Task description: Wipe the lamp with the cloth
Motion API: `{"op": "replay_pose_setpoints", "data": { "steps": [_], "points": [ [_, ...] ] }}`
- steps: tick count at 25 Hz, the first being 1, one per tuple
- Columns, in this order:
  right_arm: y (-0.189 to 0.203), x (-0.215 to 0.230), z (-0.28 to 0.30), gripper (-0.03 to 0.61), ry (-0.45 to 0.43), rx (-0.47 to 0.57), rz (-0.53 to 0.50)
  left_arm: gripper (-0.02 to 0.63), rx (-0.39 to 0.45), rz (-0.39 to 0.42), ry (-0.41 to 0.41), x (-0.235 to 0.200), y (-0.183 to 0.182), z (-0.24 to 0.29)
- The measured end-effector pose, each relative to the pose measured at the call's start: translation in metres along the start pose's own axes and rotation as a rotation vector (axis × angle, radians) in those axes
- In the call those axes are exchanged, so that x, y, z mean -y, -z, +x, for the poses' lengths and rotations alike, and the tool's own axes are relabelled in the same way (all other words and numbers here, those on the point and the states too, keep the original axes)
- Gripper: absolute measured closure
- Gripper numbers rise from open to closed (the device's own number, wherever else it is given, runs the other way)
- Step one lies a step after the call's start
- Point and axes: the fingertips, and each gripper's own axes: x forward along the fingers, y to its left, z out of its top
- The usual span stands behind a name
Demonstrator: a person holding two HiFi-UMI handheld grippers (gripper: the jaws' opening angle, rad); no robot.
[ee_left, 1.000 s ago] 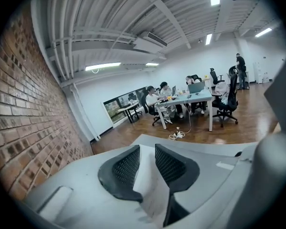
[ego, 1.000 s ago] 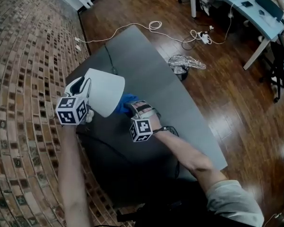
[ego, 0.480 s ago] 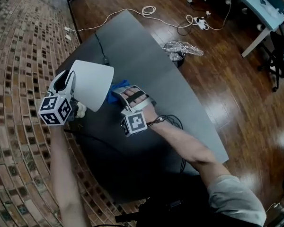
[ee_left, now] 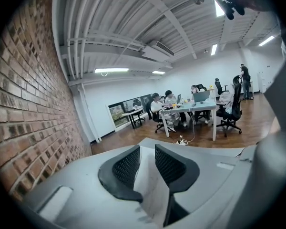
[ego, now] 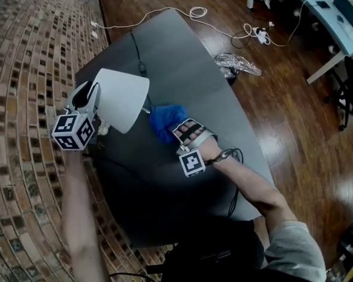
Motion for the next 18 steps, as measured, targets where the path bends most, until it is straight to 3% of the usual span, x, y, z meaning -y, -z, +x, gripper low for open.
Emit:
{"op": "replay_pose_setpoints", "data": {
  "steps": [2, 3, 4, 5, 7, 8, 10, 12, 14, 16, 18],
  "points": [
    [0.024, -0.028, -0.022, 0.495, -0.112, -0.066, 0.008, 0.508, 0.039, 0.018, 0.039, 0.009, -0.006, -0.007],
    [0.035, -0.032, -0.031, 0.495, -0.162, -0.088, 0.097, 0.509, 0.065, 0.032, 0.065, 0.015, -0.010, -0.012],
    [0.045, -0.026, -0.040, 0.495, -0.192, -0.078, 0.279, 0.509, 0.093, 0.045, 0.093, 0.022, -0.012, -0.019],
    [0.051, -0.010, -0.047, 0.495, -0.202, -0.021, 0.549, 0.511, 0.123, 0.057, 0.120, 0.029, -0.014, -0.028],
    [0.060, 0.047, -0.058, 0.495, -0.185, 0.220, 1.176, 0.511, 0.187, 0.066, 0.170, 0.040, -0.017, -0.049],
    [0.062, 0.079, -0.059, 0.495, -0.170, 0.357, 1.432, 0.512, 0.218, 0.064, 0.192, 0.045, -0.019, -0.059],
    [0.060, 0.122, -0.047, 0.495, -0.173, 0.545, 1.750, 0.518, 0.269, 0.053, 0.230, 0.055, -0.020, -0.079],
    [0.044, 0.124, -0.017, 0.495, -0.252, 0.599, 1.888, 0.522, 0.302, 0.048, 0.256, 0.066, -0.019, -0.096],
    [0.020, 0.102, 0.008, 0.495, -0.346, 0.556, 1.890, 0.523, 0.316, 0.046, 0.274, 0.077, -0.016, -0.111],
    [0.013, 0.072, 0.012, 0.495, -0.359, 0.443, 1.764, 0.517, 0.318, 0.055, 0.299, 0.088, -0.012, -0.122],
    [0.026, 0.038, 0.008, 0.495, -0.343, 0.273, 1.563, 0.517, 0.316, 0.085, 0.325, 0.098, -0.011, -0.132]
  ]
}}
